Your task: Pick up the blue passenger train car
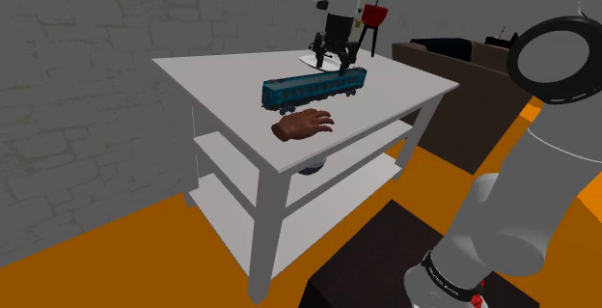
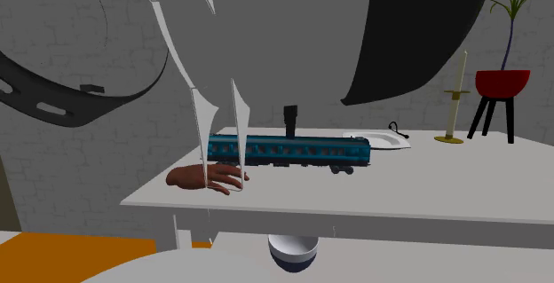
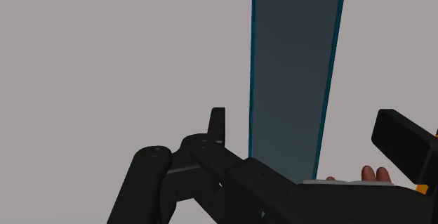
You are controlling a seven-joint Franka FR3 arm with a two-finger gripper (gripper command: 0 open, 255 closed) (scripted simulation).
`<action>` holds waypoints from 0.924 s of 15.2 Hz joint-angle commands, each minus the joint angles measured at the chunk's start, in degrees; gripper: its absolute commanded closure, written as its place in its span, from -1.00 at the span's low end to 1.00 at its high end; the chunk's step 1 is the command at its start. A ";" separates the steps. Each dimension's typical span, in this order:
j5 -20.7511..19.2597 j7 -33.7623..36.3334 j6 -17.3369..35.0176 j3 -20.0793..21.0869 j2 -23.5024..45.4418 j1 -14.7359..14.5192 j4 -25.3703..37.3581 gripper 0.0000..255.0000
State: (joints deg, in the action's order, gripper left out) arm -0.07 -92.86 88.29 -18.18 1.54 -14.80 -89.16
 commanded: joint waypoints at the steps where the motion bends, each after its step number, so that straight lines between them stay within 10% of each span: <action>1: -0.01 -0.75 1.62 0.11 0.08 -0.10 -1.54 -1.00; 7: -0.22 -0.57 5.33 0.18 -0.61 -0.18 -5.90 -1.00; 8: -0.20 -0.59 5.30 0.18 -0.57 -0.18 -5.83 1.00; 14: -0.20 -0.58 5.30 0.18 -0.57 -0.18 -5.84 1.00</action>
State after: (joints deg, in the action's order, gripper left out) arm -0.27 -93.42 93.53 -18.01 0.93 -14.98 -94.99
